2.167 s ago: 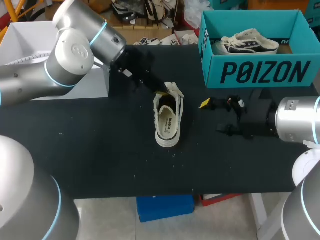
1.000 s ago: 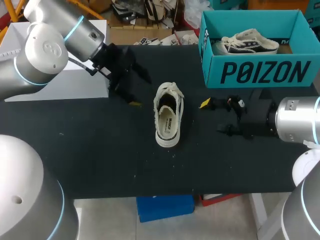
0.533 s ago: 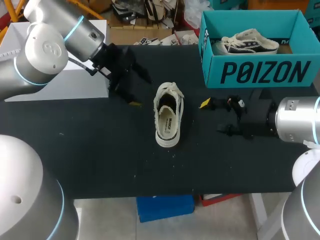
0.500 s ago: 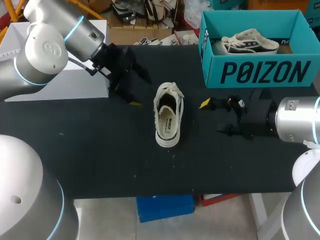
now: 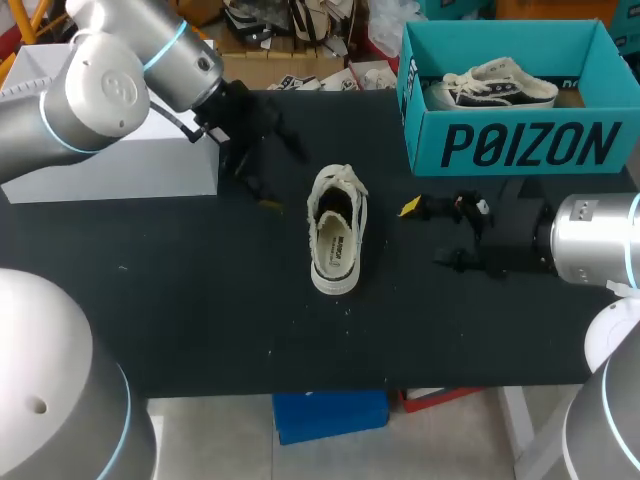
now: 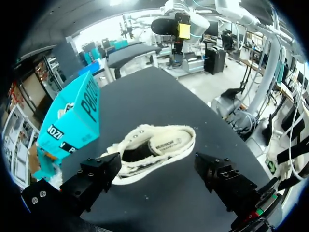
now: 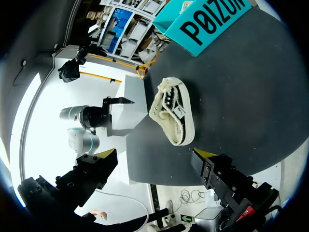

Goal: Take the shoe out of the shoebox, open the shoe tongue, remove and reinsert the insole, then place the shoe into the shoebox

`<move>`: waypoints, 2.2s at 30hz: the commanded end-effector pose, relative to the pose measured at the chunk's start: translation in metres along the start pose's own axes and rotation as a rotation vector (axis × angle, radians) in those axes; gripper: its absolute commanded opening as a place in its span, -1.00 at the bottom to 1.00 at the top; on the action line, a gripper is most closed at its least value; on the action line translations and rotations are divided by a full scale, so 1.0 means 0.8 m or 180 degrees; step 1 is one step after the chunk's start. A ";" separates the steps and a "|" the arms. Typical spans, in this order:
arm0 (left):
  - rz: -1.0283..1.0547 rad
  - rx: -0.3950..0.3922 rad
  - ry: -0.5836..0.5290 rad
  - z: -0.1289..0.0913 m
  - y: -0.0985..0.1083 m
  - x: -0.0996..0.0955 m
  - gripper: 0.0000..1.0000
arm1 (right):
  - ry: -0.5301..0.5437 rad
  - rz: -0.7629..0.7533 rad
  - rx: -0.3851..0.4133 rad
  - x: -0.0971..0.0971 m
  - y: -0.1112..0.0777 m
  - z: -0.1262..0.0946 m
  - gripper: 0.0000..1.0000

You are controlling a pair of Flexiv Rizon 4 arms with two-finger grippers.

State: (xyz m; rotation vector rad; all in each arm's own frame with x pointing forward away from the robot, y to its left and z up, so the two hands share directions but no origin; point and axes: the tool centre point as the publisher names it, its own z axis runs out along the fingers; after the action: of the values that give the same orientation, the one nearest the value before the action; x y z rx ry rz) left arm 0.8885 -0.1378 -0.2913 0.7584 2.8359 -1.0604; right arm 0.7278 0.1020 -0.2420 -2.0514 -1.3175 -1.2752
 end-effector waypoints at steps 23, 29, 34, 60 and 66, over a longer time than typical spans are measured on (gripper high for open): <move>0.3301 -0.0572 0.0607 0.040 0.019 -0.015 1.00 | 0.0000 0.0000 0.0001 0.000 0.000 0.000 1.00; 0.3559 -0.0657 0.0842 0.060 0.020 -0.010 0.15 | 0.0000 0.0000 0.0001 0.000 0.000 0.000 1.00; 0.3637 -0.0733 0.0949 0.074 0.025 -0.005 0.00 | 0.0000 0.0000 0.0001 0.000 0.000 0.000 1.00; 0.3608 -0.1107 0.0879 0.143 0.055 -0.022 -0.21 | 0.0000 0.0000 0.0001 0.000 0.000 0.000 1.00; 0.3740 -0.1254 0.0819 0.148 0.060 -0.030 -1.00 | 0.0000 0.0000 0.0001 0.000 0.000 0.000 1.00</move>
State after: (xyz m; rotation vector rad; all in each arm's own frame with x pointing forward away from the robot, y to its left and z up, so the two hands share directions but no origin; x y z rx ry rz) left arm 0.9136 -0.1878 -0.4012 2.1400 1.9241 -0.2223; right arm 0.7278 0.1021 -0.2420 -2.0513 -1.3176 -1.2751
